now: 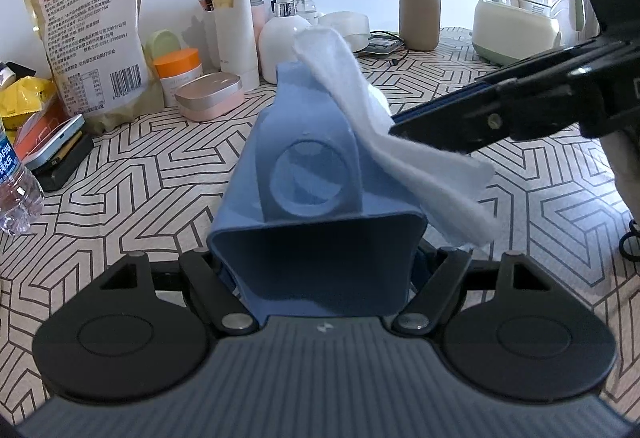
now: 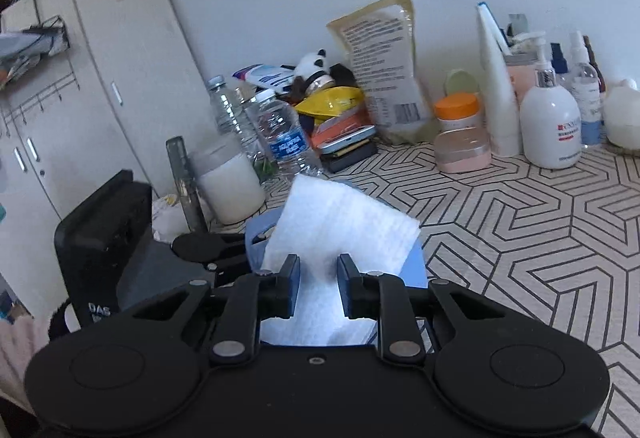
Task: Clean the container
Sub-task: 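Wipe the tissue along the container's outer wall with the right tool, then sweep the tissue back and forth over the container's side, right tool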
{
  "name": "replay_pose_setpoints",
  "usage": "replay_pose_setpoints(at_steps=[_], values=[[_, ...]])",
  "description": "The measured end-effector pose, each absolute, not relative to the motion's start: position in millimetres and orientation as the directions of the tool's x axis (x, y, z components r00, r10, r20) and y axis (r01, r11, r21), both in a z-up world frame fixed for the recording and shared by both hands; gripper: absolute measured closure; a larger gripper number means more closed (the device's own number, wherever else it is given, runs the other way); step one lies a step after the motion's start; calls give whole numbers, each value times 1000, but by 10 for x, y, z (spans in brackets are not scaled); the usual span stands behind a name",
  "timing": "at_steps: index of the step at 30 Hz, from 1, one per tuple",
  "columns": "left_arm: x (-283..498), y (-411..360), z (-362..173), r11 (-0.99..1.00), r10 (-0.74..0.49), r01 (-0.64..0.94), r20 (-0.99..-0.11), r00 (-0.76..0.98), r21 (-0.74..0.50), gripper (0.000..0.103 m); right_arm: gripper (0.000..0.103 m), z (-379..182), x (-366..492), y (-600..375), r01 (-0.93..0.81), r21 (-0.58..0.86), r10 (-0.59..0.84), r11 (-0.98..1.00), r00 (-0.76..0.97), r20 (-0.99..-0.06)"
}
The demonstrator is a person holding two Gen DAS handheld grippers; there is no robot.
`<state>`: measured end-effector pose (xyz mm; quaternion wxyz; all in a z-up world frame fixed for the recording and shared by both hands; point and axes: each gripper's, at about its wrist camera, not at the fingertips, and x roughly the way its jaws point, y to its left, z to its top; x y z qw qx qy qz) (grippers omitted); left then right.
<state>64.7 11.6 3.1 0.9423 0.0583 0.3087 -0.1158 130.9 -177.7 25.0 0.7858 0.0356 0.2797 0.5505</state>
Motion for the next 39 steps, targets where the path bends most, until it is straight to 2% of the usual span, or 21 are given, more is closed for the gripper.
replay_pose_setpoints(at_steps=[4,9,20,22,23,26,28,30,35,39], values=[[639,104,33,965,-181,259,-594,784,48,28,77,248,1321,-1803,-843,374,888,386,230,-399],[633,88,36,964,-177,261,-592,786,59,28,76,261,1350,-1801,-816,347,856,463,311,-413],[624,78,36,965,-180,258,-594,784,48,27,75,214,1428,-1812,-799,413,876,437,273,-399],[627,85,37,965,-181,258,-594,784,47,27,69,210,1428,-1802,-798,421,878,431,264,-399],[626,88,37,965,-181,258,-594,784,46,27,63,210,1422,-1793,-799,418,877,433,265,-401],[633,95,37,965,-181,258,-595,783,45,27,61,204,1404,-1783,-804,416,880,425,259,-398],[639,109,35,967,-181,253,-597,782,38,27,64,213,1371,-1774,-819,400,886,410,254,-389],[641,120,33,969,-177,246,-597,782,35,27,73,229,1325,-1763,-844,371,895,388,249,-370],[634,127,34,970,-171,239,-593,787,38,27,81,242,1318,-1757,-854,366,902,370,235,-363],[630,129,35,970,-172,242,-592,787,39,27,82,212,1379,-1785,-835,387,895,392,248,-370]])
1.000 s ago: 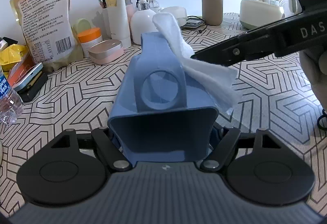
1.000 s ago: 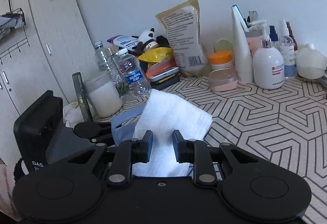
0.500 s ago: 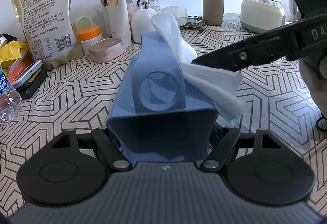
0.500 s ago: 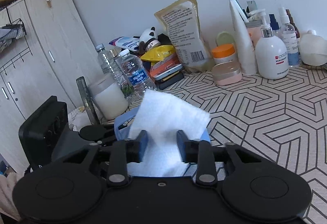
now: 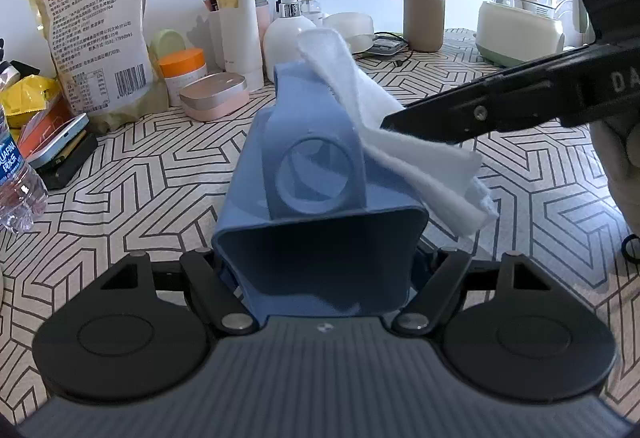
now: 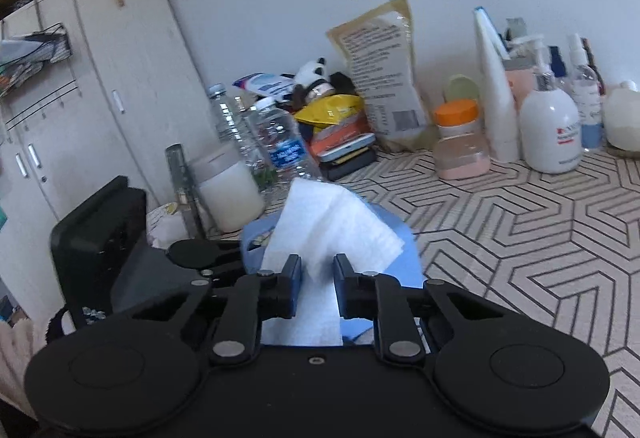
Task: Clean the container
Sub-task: 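Sweep the tissue back and forth over the container's side, right tool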
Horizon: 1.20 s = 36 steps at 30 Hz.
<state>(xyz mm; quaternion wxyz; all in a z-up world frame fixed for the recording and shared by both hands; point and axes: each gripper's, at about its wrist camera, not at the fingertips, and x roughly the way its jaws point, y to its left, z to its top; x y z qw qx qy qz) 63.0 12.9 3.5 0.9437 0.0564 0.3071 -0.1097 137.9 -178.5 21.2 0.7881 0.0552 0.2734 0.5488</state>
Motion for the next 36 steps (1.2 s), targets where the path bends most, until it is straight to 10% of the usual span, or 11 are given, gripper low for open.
replay_pose_setpoints(at_steps=[36], values=[[667,154,33,978,-146,208,-599,787,35,26,83,127,1417,-1772,-822,386,869,419,240,-433]])
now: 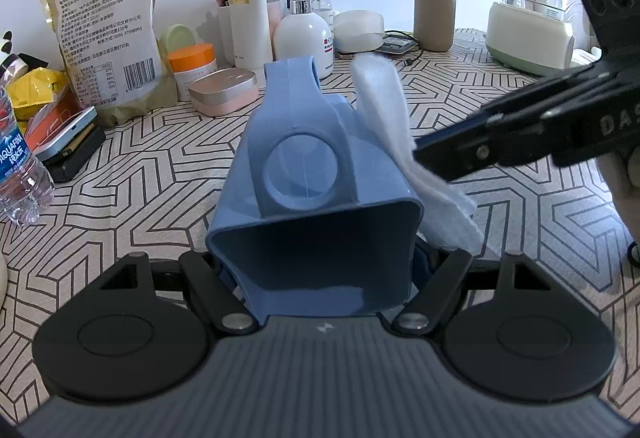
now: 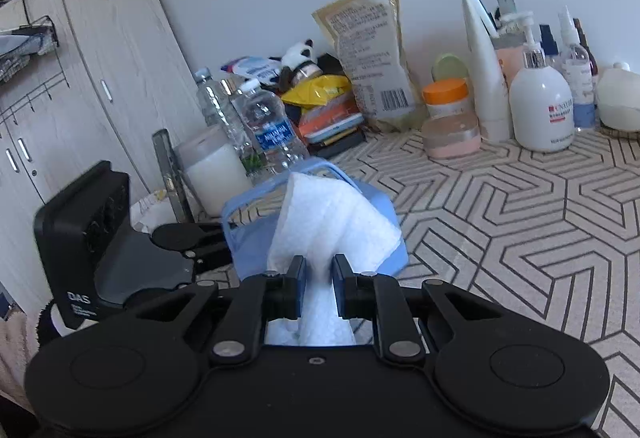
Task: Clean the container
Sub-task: 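Sweep the tissue back and forth over the container's side, right tool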
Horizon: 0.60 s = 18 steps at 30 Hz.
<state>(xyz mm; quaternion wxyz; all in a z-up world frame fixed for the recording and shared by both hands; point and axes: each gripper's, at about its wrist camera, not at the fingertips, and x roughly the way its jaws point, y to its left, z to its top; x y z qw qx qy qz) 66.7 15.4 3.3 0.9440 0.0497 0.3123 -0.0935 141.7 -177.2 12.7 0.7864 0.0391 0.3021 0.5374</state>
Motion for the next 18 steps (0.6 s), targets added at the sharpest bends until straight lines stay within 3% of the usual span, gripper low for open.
replay_pose_setpoints(at_steps=[11,18], values=[[664,143,36,977,-144,208,-598,788,39,27,84,23,1445,-1694,-809,370,837,456,249,-487],[664,147,35,977,-149,212,-599,787,36,27,84,118,1417,-1768,-823,393,872,410,227,-434]])
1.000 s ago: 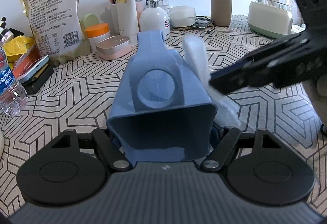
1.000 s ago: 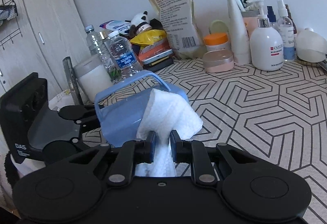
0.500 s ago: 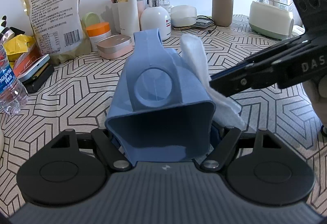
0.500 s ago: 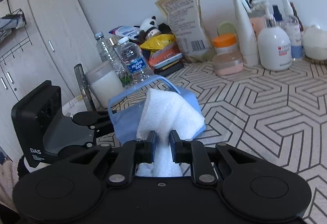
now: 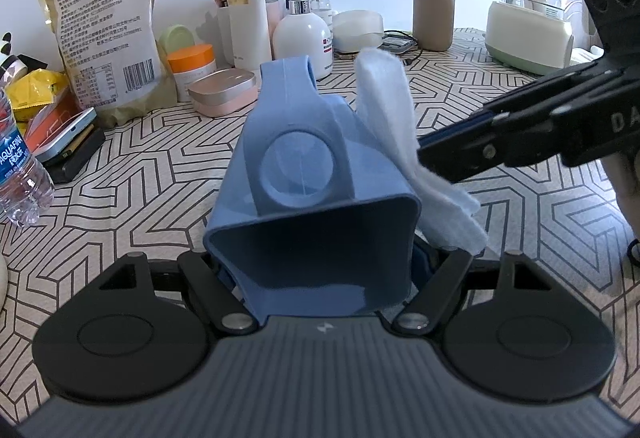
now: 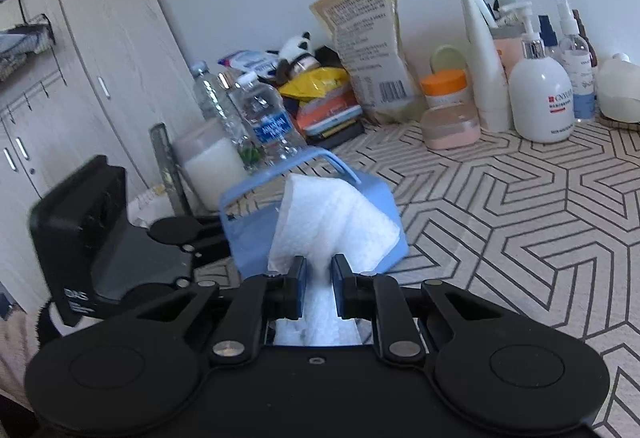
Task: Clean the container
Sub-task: 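Sweep the tissue back and forth over the container's side, right tool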
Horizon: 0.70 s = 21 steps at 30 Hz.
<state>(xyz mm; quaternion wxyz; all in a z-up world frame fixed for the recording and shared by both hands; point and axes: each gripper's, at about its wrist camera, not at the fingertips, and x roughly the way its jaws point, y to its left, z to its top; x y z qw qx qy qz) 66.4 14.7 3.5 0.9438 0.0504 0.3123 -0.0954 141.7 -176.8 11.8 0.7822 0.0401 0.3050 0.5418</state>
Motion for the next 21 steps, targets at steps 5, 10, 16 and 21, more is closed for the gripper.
replay_pose_setpoints(at_steps=[5,10,16,21], values=[[658,153,30,977,-150,211,-599,786,32,26,84,154,1393,-1788,-836,407,895,368,199,-400],[646,158,19,978,-149,208,-599,787,29,26,83,130,1414,-1776,-830,411,891,376,202,-407],[641,160,22,979,-141,200,-599,788,32,24,83,34,1445,-1719,-814,412,867,409,205,-455],[647,167,24,979,-141,201,-599,788,35,24,83,-5,1451,-1690,-807,395,846,439,224,-483]])
